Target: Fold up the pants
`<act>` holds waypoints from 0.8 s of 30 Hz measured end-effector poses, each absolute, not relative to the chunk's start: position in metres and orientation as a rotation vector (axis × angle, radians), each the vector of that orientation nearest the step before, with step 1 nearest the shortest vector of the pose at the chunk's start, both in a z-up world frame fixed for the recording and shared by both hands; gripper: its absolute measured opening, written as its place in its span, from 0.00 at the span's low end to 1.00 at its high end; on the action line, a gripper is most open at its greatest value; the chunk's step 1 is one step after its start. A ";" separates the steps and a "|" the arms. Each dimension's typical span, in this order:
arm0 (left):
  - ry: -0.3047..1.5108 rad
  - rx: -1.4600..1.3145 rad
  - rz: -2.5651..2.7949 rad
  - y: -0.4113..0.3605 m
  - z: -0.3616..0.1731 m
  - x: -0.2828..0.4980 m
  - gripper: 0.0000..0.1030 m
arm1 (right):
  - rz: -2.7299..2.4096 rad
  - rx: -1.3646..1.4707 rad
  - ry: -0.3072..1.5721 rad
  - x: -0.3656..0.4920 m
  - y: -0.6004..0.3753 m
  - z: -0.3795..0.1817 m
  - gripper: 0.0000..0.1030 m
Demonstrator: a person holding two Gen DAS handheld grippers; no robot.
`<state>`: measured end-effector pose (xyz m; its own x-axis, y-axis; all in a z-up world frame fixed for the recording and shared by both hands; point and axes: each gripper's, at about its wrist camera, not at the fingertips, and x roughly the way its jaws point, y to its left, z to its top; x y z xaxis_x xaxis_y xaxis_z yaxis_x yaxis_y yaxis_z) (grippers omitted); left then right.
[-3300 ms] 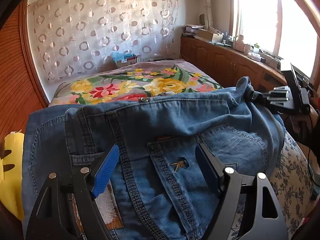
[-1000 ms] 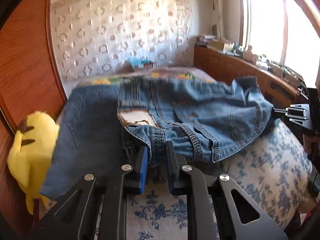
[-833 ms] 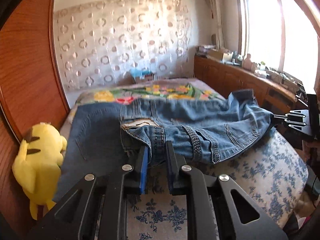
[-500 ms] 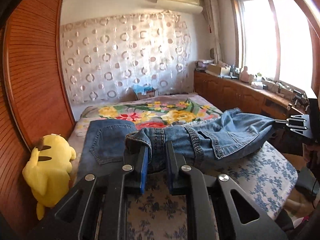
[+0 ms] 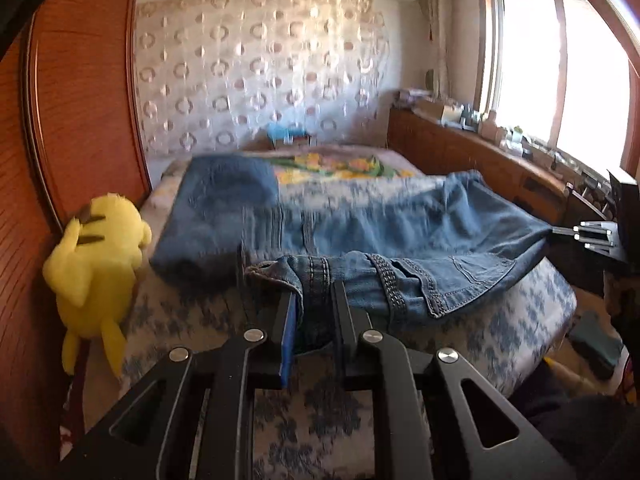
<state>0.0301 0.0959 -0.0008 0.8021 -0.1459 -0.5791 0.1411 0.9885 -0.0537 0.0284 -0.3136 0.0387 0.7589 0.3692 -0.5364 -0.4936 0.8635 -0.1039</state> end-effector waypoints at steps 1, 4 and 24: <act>0.630 -0.002 -0.155 0.094 -0.003 0.028 0.17 | 0.477 -0.239 0.536 0.030 -0.314 0.037 0.03; 0.648 0.006 -0.170 0.091 -0.006 0.024 0.18 | 0.479 -0.214 0.552 0.036 -0.317 0.042 0.03; 0.606 0.041 -0.145 0.095 0.006 0.061 0.73 | 0.462 -0.178 0.508 0.057 -0.304 0.037 0.42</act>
<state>0.0611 0.0953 0.0065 0.8120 -0.1235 -0.5704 0.1477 0.9890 -0.0038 0.0574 -0.3038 0.0366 0.7740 0.3812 -0.5056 -0.4680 0.8822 -0.0512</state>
